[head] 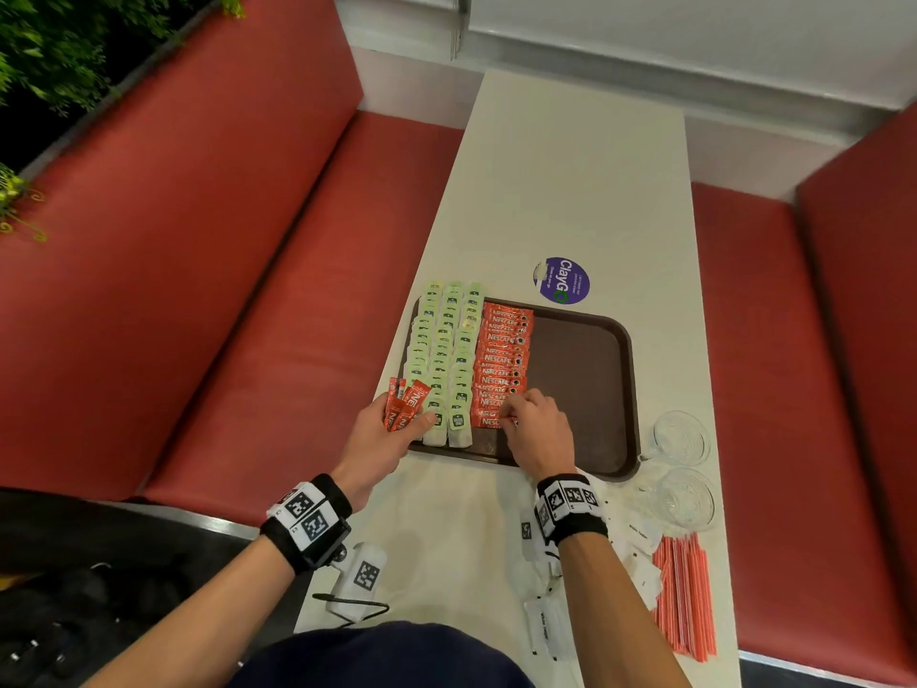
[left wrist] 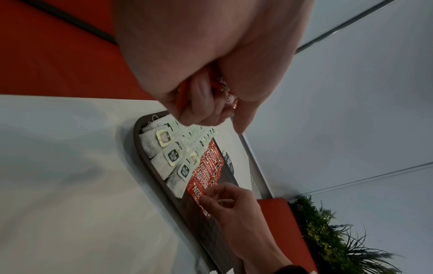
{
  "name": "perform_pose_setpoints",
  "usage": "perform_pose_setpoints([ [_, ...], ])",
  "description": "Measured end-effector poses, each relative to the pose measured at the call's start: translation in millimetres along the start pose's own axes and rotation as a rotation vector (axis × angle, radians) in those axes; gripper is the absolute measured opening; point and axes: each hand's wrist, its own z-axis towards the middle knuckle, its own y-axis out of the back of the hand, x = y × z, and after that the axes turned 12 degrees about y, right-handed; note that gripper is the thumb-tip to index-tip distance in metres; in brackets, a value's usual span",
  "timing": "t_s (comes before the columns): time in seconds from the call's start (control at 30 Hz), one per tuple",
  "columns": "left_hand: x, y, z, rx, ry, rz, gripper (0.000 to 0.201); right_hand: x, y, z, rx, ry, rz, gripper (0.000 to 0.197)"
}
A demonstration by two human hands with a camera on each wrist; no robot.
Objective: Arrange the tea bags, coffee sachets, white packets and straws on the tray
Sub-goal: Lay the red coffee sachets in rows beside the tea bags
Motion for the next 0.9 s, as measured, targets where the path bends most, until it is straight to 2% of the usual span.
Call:
perform_pose_setpoints([
  [0.27,-6.6,-7.2,-6.0,0.039,0.016,0.025,0.014,8.4,-5.1,-1.8,-0.094,-0.005,-0.007,0.015],
  [0.47,-5.8,-2.5,-6.3,0.032,0.028,0.029,0.013,5.8,-6.8,-9.1,-0.061,-0.003,0.015,0.027],
  [0.57,-4.3,-3.2,-6.1,0.043,0.022,0.025,0.013,6.2,-9.2,-7.6,-0.093,-0.011,0.010,0.029],
  [0.7,-8.4,-6.4,-8.4,0.116,0.019,-0.004,0.014,9.2,-10.3,-2.7,-0.137,-0.036,-0.013,0.030],
  [0.9,-7.3,-2.9,-2.6,0.207,0.117,-0.162,0.022,11.5,-12.5,-4.8,-0.149,-0.044,-0.016,0.030],
])
